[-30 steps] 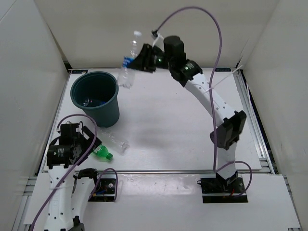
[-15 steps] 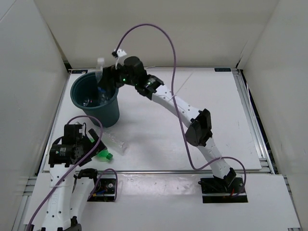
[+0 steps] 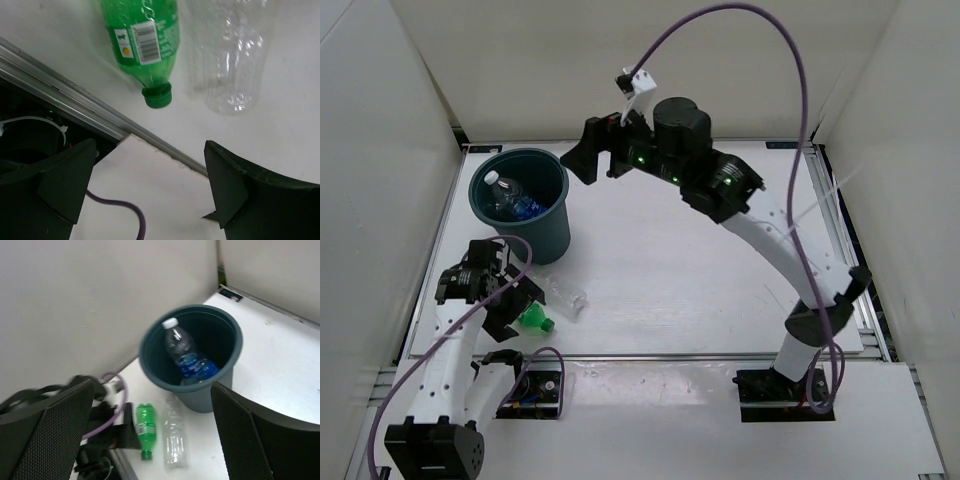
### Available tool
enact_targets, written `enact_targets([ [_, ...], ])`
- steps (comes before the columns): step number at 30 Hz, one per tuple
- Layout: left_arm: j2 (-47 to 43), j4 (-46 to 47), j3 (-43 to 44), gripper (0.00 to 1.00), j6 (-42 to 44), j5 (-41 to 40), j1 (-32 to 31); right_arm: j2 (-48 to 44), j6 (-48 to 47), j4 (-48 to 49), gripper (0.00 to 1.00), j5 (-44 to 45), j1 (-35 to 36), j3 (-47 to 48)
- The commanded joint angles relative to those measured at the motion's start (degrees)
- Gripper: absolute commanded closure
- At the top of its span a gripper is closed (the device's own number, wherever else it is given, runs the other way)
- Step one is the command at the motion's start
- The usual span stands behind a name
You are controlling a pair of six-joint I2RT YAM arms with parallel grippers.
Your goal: Put the plastic bottles in the bin
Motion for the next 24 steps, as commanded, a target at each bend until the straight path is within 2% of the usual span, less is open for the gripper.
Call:
enact_targets([
  [1, 2.03, 2.33, -2.17, 0.01, -7.88, -3.84, -0.23, -0.08, -1.81, -7.21, 0.00, 0.47, 1.40, 0.00],
  [5, 5.98, 6.80, -4.90, 0.01, -12.38, -5.07, -0.23, -3.23, -2.43, -10.91, 0.00, -0.05, 1.40, -1.22],
  [10, 11.35, 9.88, -5.43, 0.01, -13.97, -9.63, -0.23, -6.84, -2.96, -12.66, 0.00, -1.45, 1.40, -5.18],
  [14, 13.11, 14.19, -7.01, 0.02, -15.12, -10.17, -0.23, -6.84, -2.96, -15.39, 0.00, -2.16, 1.40, -4.49],
  [16, 13.90, 15.34, -9.03, 0.11, -16.34, -9.65, -0.23, -6.84, -2.96, -17.23, 0.00, -2.95, 1.40, -3.34],
  [17, 13.90, 15.34, -9.56, 0.22, -16.35, -8.78, -0.23, -6.84, -3.48, -17.85, 0.00, -2.96, 1.40, -2.82],
  [22, 8.83, 13.50, -12.19, 0.47, -17.49, -7.01, -0.23, -7.46, -3.49, -18.38, 0.00, -2.96, 0.09, -4.65],
  [24, 5.83, 10.79, -12.20, 0.48, -18.01, -6.31, -0.23, -7.46, -2.96, -18.38, 0.00, -2.96, -0.53, -5.27],
])
